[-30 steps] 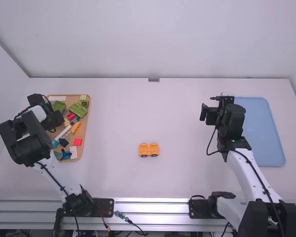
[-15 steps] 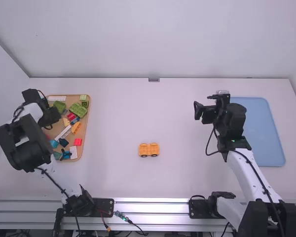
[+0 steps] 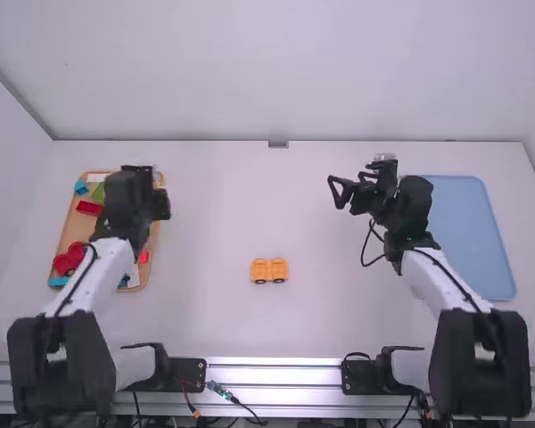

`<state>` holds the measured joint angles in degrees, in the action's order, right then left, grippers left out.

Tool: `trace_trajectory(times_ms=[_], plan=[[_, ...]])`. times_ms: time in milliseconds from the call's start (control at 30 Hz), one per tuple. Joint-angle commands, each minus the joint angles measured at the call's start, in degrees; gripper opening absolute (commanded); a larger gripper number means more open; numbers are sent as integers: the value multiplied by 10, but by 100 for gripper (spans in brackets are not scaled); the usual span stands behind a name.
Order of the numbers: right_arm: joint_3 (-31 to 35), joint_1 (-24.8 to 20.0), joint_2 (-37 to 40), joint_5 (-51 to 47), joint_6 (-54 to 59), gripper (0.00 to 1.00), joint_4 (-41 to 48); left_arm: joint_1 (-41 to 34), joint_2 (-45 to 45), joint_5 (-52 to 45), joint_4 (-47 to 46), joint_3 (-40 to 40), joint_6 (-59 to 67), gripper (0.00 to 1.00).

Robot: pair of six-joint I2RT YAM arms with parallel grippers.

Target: Assemble lego blocks to make yellow taxi

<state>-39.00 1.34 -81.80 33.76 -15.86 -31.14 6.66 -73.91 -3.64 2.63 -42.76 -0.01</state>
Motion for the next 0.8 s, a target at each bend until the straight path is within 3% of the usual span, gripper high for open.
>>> trace_trajectory(times_ms=[0,167,300,533,767], plan=[[-35,14,-61,106,-47,99,-26,-72,59,-18,22,42,9,2],[-70,56,-167,166,-97,97,-93,-214,93,22,95,95,-1,2],[-72,85,-200,191,-99,95,-151,-267,74,26,120,101,-19,2],[-72,126,-211,185,-123,94,-165,-324,0,-1,211,102,29,2],[-72,155,-211,165,-128,84,-166,-351,-89,28,318,99,29,2]])
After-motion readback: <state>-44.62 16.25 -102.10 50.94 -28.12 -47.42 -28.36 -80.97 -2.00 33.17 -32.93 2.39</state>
